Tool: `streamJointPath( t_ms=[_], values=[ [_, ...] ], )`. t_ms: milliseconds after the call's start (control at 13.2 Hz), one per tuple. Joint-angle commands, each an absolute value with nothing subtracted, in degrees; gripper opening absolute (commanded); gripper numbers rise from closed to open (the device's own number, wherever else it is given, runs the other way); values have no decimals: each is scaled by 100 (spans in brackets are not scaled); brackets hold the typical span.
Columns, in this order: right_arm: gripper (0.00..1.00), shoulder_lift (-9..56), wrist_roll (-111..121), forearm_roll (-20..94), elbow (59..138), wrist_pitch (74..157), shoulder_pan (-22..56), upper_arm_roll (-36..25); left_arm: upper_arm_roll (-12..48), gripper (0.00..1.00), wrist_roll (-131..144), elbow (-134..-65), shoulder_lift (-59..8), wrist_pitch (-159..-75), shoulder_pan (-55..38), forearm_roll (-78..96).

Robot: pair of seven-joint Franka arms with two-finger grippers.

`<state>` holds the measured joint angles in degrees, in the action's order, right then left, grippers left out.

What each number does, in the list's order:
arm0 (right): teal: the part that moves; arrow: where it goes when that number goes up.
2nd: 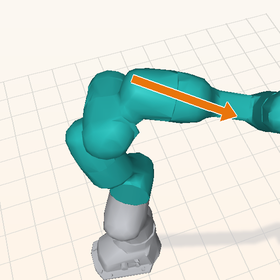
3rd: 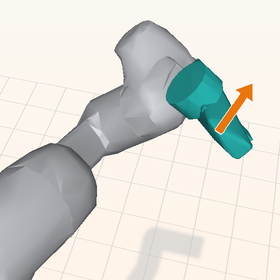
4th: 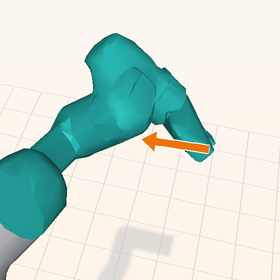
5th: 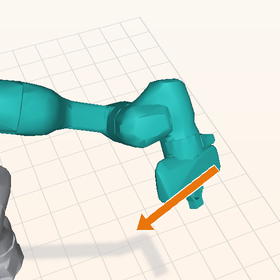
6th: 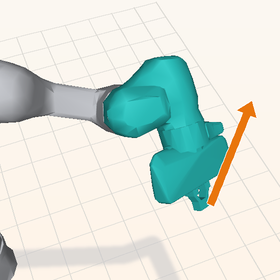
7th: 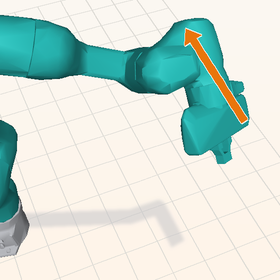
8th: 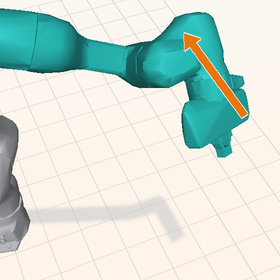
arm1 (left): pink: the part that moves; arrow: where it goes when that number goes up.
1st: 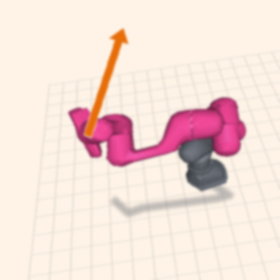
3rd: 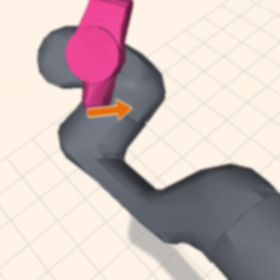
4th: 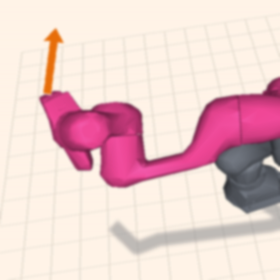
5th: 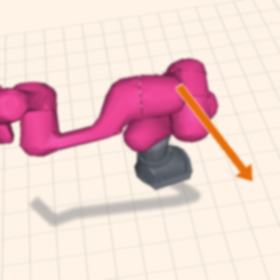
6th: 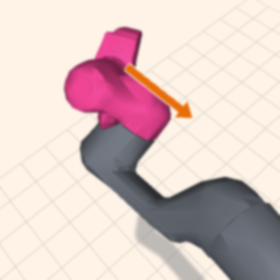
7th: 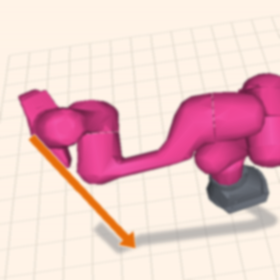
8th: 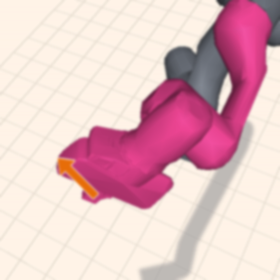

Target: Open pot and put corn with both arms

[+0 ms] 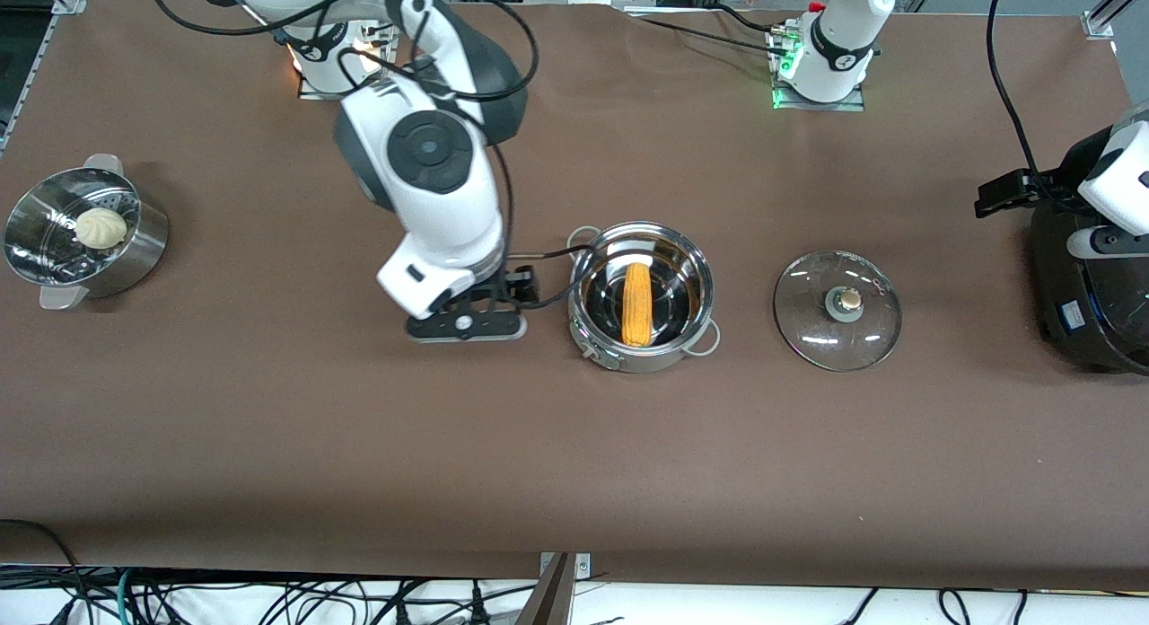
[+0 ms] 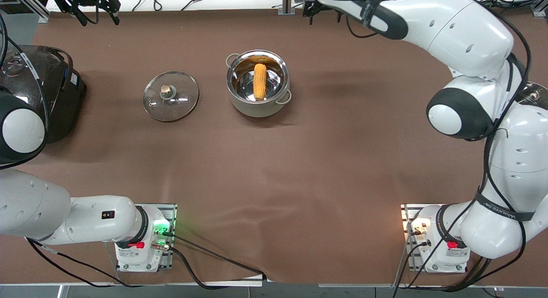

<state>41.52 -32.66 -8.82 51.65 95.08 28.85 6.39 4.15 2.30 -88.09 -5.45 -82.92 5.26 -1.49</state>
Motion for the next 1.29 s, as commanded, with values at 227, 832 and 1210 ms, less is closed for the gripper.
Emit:
streamJointPath(
  t_ms=[227, 832, 1210],
  values=[
    [100, 3850, -2338, -791, 5247, 8940, 2058, 651, 457, 100, 369, -8745, -492, -8165, 501, -176],
    [100, 3604, -1337, -782, 5247, 7919, 731, 518, 580, 100, 650, -8736, -492, -8165, 483, -176],
    [100, 2666, -1239, -800, 5991, 7840, 431, 353, 624, 100, 765, -8745, -492, -8165, 483, -176]
  ],
)
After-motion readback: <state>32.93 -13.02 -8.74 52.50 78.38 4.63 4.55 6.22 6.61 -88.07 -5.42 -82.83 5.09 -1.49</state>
